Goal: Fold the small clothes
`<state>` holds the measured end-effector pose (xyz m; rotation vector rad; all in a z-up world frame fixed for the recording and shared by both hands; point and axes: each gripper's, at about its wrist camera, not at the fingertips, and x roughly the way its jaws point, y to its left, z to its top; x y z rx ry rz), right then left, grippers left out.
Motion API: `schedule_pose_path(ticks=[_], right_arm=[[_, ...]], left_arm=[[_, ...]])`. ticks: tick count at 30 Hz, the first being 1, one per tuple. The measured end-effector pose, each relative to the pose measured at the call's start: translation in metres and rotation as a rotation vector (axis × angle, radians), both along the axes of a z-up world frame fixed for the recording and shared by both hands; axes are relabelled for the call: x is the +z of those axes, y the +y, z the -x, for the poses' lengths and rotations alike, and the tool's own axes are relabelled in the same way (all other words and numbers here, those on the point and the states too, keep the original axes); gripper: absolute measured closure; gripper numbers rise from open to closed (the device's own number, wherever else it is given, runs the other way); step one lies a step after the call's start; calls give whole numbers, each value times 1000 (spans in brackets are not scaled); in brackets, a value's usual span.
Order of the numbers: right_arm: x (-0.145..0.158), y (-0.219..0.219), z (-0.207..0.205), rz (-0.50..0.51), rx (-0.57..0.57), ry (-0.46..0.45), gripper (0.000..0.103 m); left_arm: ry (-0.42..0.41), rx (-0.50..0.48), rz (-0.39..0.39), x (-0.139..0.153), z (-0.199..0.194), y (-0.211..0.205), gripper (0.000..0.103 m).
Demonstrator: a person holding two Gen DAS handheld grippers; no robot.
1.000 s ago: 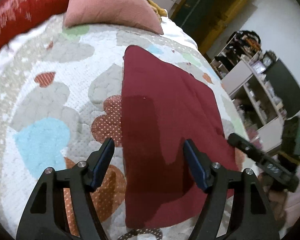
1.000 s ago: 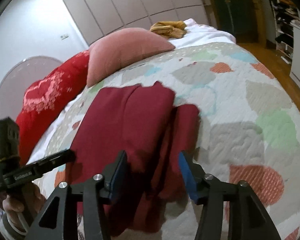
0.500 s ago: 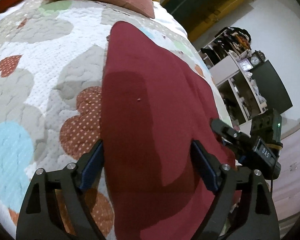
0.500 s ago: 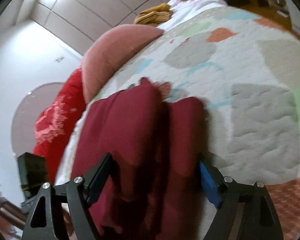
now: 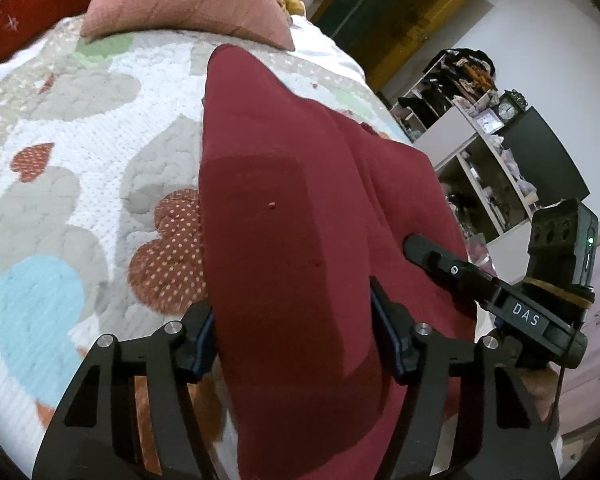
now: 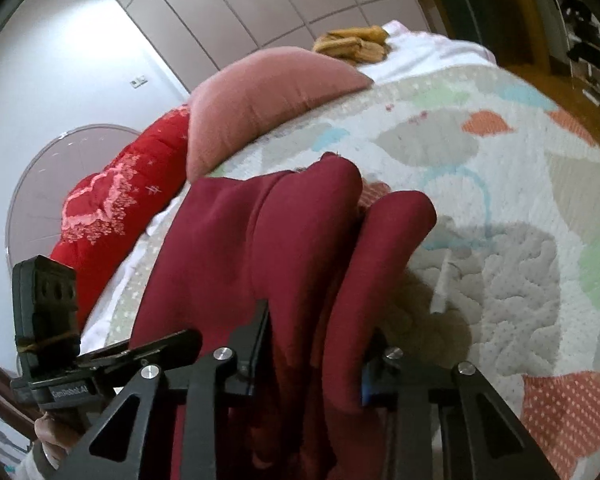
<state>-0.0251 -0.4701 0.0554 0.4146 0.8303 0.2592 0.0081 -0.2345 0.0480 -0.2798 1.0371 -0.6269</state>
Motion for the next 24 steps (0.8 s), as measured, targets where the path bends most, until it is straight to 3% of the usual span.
schedule_pose_path(ticks=[9, 16, 17, 18, 20, 24], right_arm=[[25, 41, 39, -70, 52, 3, 71], [-1, 75, 54, -78, 84, 66, 69], [-10, 77, 51, -61, 82, 94, 67], [-17, 78, 49, -36, 69, 121, 58], [-20, 72, 54, 3, 25, 121, 50], [12, 63, 75, 64, -21, 39, 50]], left_arm=[[5, 16, -42, 33, 42, 58, 39], [75, 73, -66, 2, 61, 76, 38], [89, 77, -70, -6, 60, 76, 34], [91, 77, -65, -10, 61, 76, 30], [85, 85, -35, -12, 64, 83, 30], [74, 123, -46, 0, 69, 94, 30]])
